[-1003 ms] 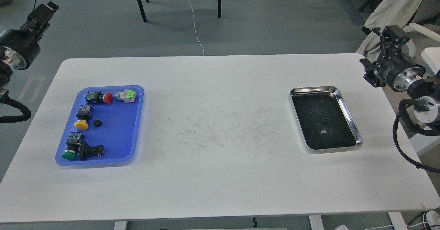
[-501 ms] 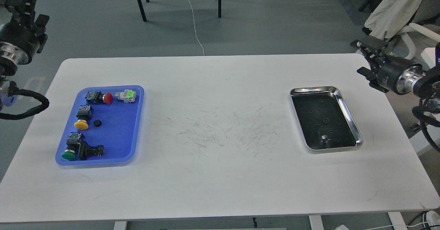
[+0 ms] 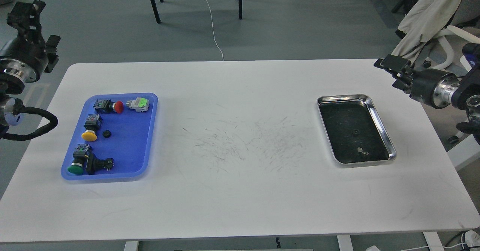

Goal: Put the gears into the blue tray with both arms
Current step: 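Reach the right gripper down into the steel tray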

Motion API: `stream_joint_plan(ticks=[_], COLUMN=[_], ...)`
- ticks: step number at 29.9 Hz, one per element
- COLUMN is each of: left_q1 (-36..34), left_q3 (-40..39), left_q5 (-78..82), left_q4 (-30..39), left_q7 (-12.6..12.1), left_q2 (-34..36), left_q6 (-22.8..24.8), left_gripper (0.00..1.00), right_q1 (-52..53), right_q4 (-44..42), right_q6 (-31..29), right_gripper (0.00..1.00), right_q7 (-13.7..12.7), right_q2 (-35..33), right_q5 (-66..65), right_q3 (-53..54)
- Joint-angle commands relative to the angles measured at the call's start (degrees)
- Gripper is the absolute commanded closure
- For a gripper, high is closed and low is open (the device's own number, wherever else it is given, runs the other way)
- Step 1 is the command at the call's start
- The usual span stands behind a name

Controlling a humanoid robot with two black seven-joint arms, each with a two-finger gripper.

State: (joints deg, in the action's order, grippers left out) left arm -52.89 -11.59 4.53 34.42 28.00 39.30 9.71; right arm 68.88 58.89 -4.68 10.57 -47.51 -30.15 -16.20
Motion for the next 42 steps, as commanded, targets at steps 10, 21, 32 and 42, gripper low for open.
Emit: stream_joint_plan(ticks=[10,21,32,42], left_q1=[-0.73,-3.19,-3.10,-3.10], left_q3=[4.46,5.26,5.26,5.09], left_q5=[0.04,-0.05,-0.14,-0.40], left_q4=[-3.83,-4.19,-4.98,-4.98], left_q7=[-11.73,-11.04,-10.95,-9.37], left_q2=[3.06,3.32,3.24,3.41], left_q6=[17.62,17.53,17.44,17.36], left_gripper=[0.01,0.01,0.01,0.01], right_q1=[-1.20,-0.68,-0.24,-1.20], right_q4=[-0.53,-6.24,-6.51,-6.33], right_q6=[-0.07,-0.07,-3.23,-3.32], right_gripper=[0.02,0.04,0.16,0.17], right_q7=[-1.60,-1.17,0.15,1.12], right_q2=[1.71,9.18,9.27,10.33], right_q5=[-7.90,-18.00,-29.17,-29.70], right_q3=[-1.20,-9.28,-10.52,-10.61])
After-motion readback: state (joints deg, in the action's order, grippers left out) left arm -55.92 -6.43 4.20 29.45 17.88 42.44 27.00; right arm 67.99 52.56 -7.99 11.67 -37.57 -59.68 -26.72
